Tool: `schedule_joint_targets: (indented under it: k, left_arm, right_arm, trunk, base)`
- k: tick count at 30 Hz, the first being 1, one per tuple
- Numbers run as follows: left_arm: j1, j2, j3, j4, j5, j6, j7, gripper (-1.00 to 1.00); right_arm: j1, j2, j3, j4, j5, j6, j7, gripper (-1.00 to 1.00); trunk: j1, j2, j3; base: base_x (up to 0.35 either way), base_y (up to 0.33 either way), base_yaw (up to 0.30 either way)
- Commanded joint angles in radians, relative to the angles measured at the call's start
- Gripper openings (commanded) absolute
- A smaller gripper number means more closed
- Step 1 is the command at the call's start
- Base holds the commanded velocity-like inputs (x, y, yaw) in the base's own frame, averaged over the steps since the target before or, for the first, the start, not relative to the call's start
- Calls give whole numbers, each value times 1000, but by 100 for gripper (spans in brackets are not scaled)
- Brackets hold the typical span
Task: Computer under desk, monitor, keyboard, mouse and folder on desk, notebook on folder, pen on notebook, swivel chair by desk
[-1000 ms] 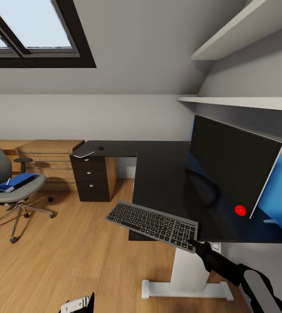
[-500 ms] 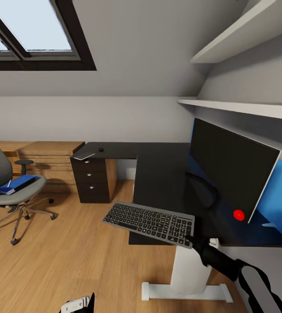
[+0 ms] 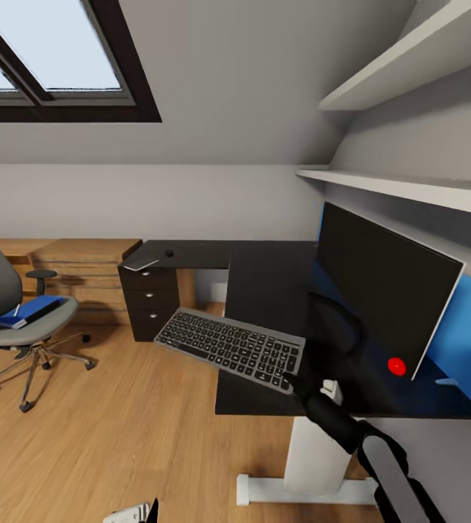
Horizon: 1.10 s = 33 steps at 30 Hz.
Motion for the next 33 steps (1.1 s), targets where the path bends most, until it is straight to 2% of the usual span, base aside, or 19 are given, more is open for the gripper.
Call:
schedule_joint_targets:
  k: [1, 2, 3, 4, 5, 6, 8, 9, 10, 11, 12, 15, 16, 18, 19, 21, 26, 28, 33]
  left_arm:
    - [0, 2, -5, -1, 6, -3, 9, 100]
    - [0, 2, -5, -1, 6, -3, 9, 100]
    - [0, 2, -5, -1, 6, -3, 8, 100]
    - [0, 2, -5, -1, 5, -3, 8, 100]
    - [0, 2, -5, -1, 5, -3, 8, 100]
    - [0, 2, -4, -1, 5, -3, 8, 100]
    - [0, 2, -5, -1, 5, -4, 8, 100]
    - [0, 2, -5, -2, 5, -4, 8, 100]
    - [0, 2, -6, -2, 4, -5, 8, 100]
    - [0, 2, -7, -2, 4, -5, 9, 100]
    - [0, 2, -7, -2, 4, -5, 9, 100]
    - [0, 1, -7, -1, 4, -5, 9, 100]
    - [0, 1, -7, -2, 4, -7, 9, 100]
    - [0, 2, -6, -3, 4, -9, 8, 100]
    - [0, 3, -4, -5, 6, -11, 8, 100]
    - [0, 4, -3, -7, 6, -12, 7, 100]
    - [0, 6, -2, -9, 7, -14, 7, 100]
    - [0, 6, -2, -9, 7, -14, 6, 100]
    - [0, 6, -2, -9, 8, -15, 5, 100]
  right_arm:
    - [-8, 34, 21, 0, 37, -56, 0, -100]
    - [-13, 53, 29, 0, 58, -86, -3, -100]
    - [-25, 95, 41, 2, 104, -151, -14, -100]
    - [-44, 161, 51, 7, 184, -251, -50, -100]
    - [-56, 198, 56, 12, 235, -320, -88, -100]
    - [-67, 217, 62, 19, 274, -393, -137, -100]
    - [-92, 217, 105, 35, 316, -543, -239, -100]
    - [-99, 217, 124, 39, 321, -580, -263, -100]
    - [-113, 217, 183, 57, 333, -689, -327, -100]
    - [-118, 217, 214, 76, 336, -759, -363, -100]
    - [-122, 217, 237, 97, 337, -824, -390, -100]
    - [-125, 217, 273, 132, 326, -925, -420, -100]
    - [-127, 217, 306, 159, 288, -978, -432, -100]
    - [-127, 217, 317, 170, 237, -996, -435, -100]
    - [-127, 217, 323, 175, 172, -1006, -436, -100]
    - [-128, 217, 327, 178, 108, -1011, -435, -100]
    - [-128, 217, 328, 178, -87, -1017, -432, -100]
    - [-128, 217, 327, 177, -144, -1018, -431, -100]
    - [-128, 217, 325, 177, -171, -1020, -431, -100]
  trunk:
    - [-4, 7, 2]
    - [-8, 14, 6]
    - [-12, 21, 9]
    - [-15, 28, 12]
    - [-19, 35, 15]
    - [-23, 42, 18]
    - [-31, 56, 24]
    - [-35, 63, 27]
    - [-38, 70, 31]
    - [-42, 77, 34]
    - [-46, 84, 37]
    - [-58, 105, 46]
    - [-58, 105, 46]
    - [-58, 105, 46]
    - [-58, 105, 46]
    - [-58, 105, 46]
    - [-58, 105, 46]
    - [-58, 105, 46]
    - [-58, 105, 46]
  base:
    - [0, 0, 0]
    - [0, 0, 0]
    - [0, 0, 0]
    - [0, 0, 0]
    - [0, 0, 0]
    - [0, 0, 0]
    - [0, 0, 0]
    - [0, 0, 0]
    - [0, 0, 0]
    - [0, 0, 0]
    - [0, 0, 0]
    - [0, 0, 0]
    - [0, 0, 0]
    - [0, 0, 0]
    - [0, 0, 0]
    - [0, 0, 0]
    - [0, 0, 0]
    - [0, 0, 0]
    - [0, 10, 0]
